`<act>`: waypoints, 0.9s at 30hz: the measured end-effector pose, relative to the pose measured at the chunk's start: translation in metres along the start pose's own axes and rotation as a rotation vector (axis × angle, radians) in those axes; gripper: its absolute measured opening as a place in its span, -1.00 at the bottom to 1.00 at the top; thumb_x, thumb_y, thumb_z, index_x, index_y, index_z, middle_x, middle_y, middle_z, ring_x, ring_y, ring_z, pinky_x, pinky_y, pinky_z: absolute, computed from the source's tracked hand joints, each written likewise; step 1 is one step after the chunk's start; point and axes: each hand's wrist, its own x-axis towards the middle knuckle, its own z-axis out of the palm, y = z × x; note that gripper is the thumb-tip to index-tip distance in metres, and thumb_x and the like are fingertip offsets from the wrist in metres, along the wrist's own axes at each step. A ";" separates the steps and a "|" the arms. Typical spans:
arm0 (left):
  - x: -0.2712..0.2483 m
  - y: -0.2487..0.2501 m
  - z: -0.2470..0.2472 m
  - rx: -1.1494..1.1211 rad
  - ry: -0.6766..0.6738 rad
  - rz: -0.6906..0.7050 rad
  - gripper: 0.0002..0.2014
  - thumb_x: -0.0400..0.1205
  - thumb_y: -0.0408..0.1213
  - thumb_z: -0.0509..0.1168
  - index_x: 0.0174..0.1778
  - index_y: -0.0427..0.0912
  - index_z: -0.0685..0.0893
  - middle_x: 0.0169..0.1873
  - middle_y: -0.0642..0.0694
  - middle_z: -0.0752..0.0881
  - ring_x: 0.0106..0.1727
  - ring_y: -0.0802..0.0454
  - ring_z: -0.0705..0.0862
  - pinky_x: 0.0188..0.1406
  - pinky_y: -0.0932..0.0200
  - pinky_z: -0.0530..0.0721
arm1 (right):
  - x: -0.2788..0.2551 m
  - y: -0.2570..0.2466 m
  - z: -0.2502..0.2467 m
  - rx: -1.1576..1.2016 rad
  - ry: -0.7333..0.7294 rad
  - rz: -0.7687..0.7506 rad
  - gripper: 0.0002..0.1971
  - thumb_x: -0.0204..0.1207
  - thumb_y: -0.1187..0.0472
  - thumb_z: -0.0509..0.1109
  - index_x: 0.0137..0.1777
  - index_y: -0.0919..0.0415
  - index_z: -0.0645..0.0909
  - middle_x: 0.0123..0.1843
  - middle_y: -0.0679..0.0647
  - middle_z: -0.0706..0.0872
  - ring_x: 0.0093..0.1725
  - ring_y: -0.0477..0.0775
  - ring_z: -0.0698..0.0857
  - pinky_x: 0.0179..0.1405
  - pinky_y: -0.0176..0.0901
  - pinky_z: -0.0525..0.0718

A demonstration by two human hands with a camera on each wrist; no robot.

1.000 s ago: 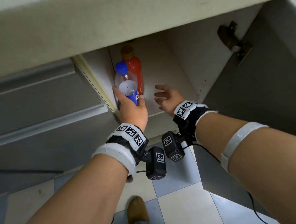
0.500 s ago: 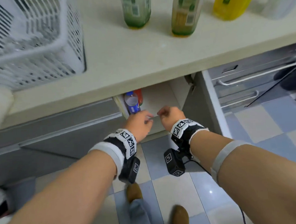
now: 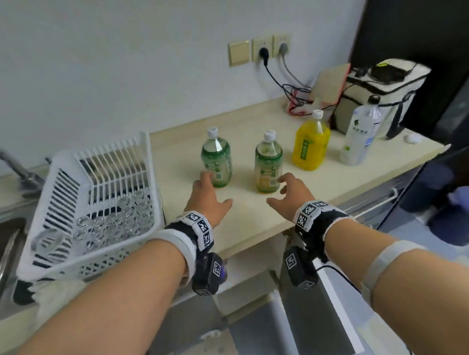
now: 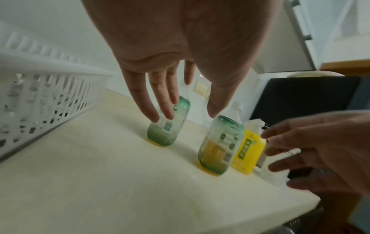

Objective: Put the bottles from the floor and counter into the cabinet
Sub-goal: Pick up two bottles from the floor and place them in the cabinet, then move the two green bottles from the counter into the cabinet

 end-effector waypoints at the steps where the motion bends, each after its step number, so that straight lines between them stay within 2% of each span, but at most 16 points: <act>1: 0.009 0.000 0.000 -0.048 0.042 -0.024 -0.17 0.49 -0.10 0.55 0.58 -0.04 0.21 0.38 -0.24 0.46 0.15 -0.27 0.70 0.27 -0.05 0.68 | 0.006 0.000 -0.001 0.040 0.024 0.033 -0.28 0.42 0.00 0.54 0.51 0.12 0.32 0.38 0.19 0.54 0.25 0.22 0.66 0.19 0.02 0.64; 3: 0.030 0.002 0.003 -0.111 0.095 -0.074 -0.03 0.45 -0.14 0.60 0.64 -0.01 0.11 0.44 -0.27 0.38 0.25 -0.32 0.64 0.25 0.04 0.57 | 0.024 0.002 0.002 0.137 0.068 0.095 -0.12 0.35 -0.03 0.60 0.57 0.12 0.20 0.47 0.23 0.45 0.32 0.24 0.63 0.26 0.06 0.62; 6: 0.067 0.002 0.014 -0.198 0.130 -0.120 0.15 0.39 -0.16 0.65 0.72 0.06 -0.04 0.49 -0.30 0.32 0.40 -0.33 0.55 0.31 0.02 0.50 | 0.057 0.006 0.015 0.249 0.101 0.171 0.01 0.31 -0.04 0.65 0.63 0.08 0.09 0.53 0.23 0.36 0.36 0.27 0.59 0.24 0.03 0.56; 10: 0.116 -0.002 0.031 -0.313 0.214 -0.198 0.25 0.36 -0.15 0.68 0.75 0.14 -0.12 0.55 -0.25 0.29 0.52 -0.24 0.47 0.22 0.10 0.39 | 0.102 0.005 0.042 0.358 0.138 0.155 0.13 0.19 -0.05 0.72 0.64 0.07 0.05 0.52 0.24 0.35 0.42 0.32 0.55 0.40 0.10 0.55; 12: 0.134 -0.006 0.038 -0.352 0.235 -0.205 0.23 0.35 -0.15 0.68 0.75 0.14 -0.08 0.58 -0.21 0.33 0.54 -0.18 0.46 0.28 0.11 0.41 | 0.118 0.006 0.053 0.399 0.191 0.153 0.13 0.14 -0.07 0.74 0.60 0.08 0.09 0.48 0.24 0.37 0.41 0.30 0.55 0.43 0.05 0.53; 15: 0.153 -0.017 0.045 -0.364 0.264 -0.185 0.06 0.34 -0.11 0.68 0.67 0.07 0.17 0.51 -0.11 0.51 0.50 -0.13 0.55 0.44 0.05 0.50 | 0.133 0.008 0.058 0.429 0.253 0.156 0.02 0.18 -0.04 0.72 0.55 0.11 0.18 0.44 0.21 0.45 0.34 0.23 0.59 0.26 -0.13 0.50; 17: 0.157 -0.024 0.046 -0.331 0.289 -0.180 -0.09 0.34 -0.08 0.66 0.55 0.06 0.30 0.38 -0.06 0.61 0.36 -0.11 0.64 0.37 -0.04 0.62 | 0.140 0.011 0.057 0.404 0.263 0.145 -0.05 0.20 -0.05 0.71 0.50 0.11 0.25 0.38 0.18 0.53 0.29 0.20 0.63 0.19 -0.14 0.52; 18: 0.157 -0.025 0.045 -0.315 0.293 -0.176 -0.12 0.33 -0.07 0.66 0.52 0.05 0.33 0.35 -0.05 0.64 0.31 -0.09 0.66 0.32 -0.03 0.64 | 0.142 0.013 0.056 0.388 0.269 0.138 -0.08 0.18 -0.07 0.70 0.48 0.09 0.28 0.35 0.15 0.58 0.27 0.20 0.65 0.20 -0.11 0.57; 21: 0.152 -0.025 0.040 -0.290 0.268 -0.160 -0.08 0.30 -0.07 0.67 0.55 0.02 0.35 0.36 -0.05 0.60 0.32 -0.05 0.63 0.34 0.02 0.60 | 0.137 0.016 0.052 0.350 0.262 0.121 -0.12 0.15 -0.14 0.68 0.41 0.03 0.33 0.29 0.10 0.66 0.23 0.20 0.69 0.20 0.00 0.65; 24: 0.130 -0.025 0.038 -0.268 0.204 -0.156 -0.10 0.30 -0.10 0.67 0.54 -0.07 0.41 0.34 -0.09 0.51 0.31 -0.09 0.60 0.42 0.02 0.56 | 0.115 0.019 0.054 0.336 0.253 0.097 -0.14 0.14 -0.17 0.67 0.39 0.02 0.36 0.27 0.07 0.68 0.22 0.19 0.70 0.17 -0.01 0.65; 27: 0.092 -0.027 0.037 -0.270 0.168 -0.137 -0.16 0.29 -0.11 0.66 0.45 -0.09 0.41 0.28 -0.13 0.47 0.24 -0.13 0.60 0.31 0.02 0.58 | 0.076 0.021 0.061 0.359 0.243 0.056 -0.13 0.14 -0.18 0.67 0.42 0.02 0.36 0.27 0.06 0.69 0.22 0.17 0.70 0.19 -0.01 0.66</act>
